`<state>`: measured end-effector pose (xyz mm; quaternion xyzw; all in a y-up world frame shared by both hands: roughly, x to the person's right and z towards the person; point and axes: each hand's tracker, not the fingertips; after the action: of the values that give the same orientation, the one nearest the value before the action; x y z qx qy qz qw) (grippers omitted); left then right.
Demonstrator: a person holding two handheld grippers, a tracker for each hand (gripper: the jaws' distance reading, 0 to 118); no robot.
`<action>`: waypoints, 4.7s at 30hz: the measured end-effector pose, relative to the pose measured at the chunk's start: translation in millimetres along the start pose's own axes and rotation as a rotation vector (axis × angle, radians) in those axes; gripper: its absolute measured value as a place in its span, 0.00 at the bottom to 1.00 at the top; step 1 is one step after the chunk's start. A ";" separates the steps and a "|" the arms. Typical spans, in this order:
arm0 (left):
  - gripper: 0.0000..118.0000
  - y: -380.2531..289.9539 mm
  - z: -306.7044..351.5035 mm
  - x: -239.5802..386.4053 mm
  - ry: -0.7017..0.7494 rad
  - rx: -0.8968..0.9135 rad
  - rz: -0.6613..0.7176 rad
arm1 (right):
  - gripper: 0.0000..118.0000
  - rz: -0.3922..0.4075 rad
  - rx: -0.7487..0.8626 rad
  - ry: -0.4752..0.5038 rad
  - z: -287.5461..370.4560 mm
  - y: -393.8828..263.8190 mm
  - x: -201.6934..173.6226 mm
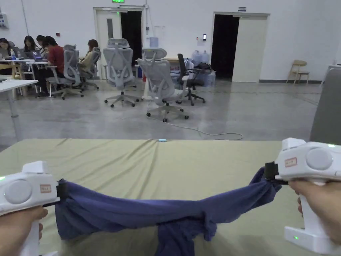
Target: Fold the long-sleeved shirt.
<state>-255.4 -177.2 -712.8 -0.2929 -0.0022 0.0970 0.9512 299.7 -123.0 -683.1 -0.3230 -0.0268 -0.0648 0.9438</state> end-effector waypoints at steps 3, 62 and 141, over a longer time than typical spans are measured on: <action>0.02 -42.7 31.5 -19.9 -0.034 -0.034 0.031 | 0.04 -0.006 -0.038 0.041 31.6 -57.1 10.5; 0.82 -220.6 -18.4 -66.3 0.198 -0.383 -0.237 | 0.03 0.112 -0.215 0.142 172.5 -306.6 -35.9; 0.00 339.7 222.2 100.8 -0.147 0.587 0.066 | 0.08 0.215 0.640 -0.208 297.8 347.5 -74.4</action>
<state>-232.3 240.3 -723.5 0.0025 -0.0334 0.1454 0.9888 271.9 339.5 -665.4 -0.0166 -0.1075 0.0800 0.9908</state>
